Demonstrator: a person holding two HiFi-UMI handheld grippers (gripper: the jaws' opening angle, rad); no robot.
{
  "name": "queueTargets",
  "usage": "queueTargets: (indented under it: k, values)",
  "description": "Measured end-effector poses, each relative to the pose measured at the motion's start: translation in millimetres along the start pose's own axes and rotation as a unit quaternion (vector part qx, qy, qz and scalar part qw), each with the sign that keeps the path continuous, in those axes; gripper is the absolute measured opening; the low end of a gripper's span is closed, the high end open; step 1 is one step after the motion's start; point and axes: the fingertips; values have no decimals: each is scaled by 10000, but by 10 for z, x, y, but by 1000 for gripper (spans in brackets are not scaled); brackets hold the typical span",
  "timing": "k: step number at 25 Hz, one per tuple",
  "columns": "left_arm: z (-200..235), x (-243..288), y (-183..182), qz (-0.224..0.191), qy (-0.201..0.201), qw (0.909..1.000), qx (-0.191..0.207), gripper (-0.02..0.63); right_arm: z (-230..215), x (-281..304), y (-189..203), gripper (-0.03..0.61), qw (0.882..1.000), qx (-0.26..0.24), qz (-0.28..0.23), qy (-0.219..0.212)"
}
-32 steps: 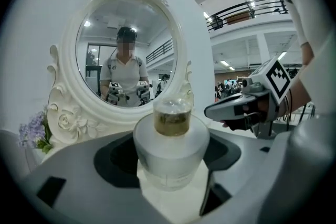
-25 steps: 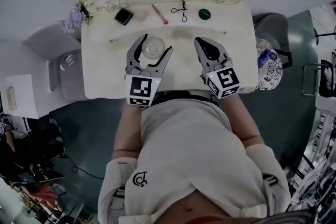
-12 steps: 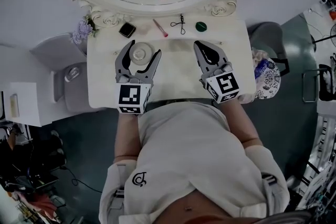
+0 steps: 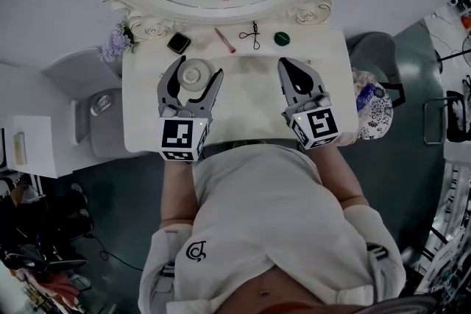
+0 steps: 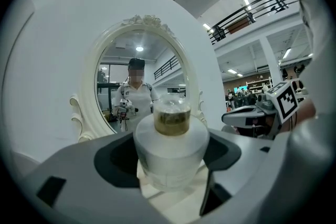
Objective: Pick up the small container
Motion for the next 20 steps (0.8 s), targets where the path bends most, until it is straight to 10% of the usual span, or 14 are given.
queueTargets:
  k: [20]
  values:
    - [-31, 101, 44, -6, 133, 9999, -80, 350, 91, 116, 56, 5, 9990, -213, 197, -332]
Point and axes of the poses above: the fingertips, and each gripper's own axes: x forward along the fingers, z to its left, y out of its underside, and after that the axes turned 15 degrees about x, right-handed
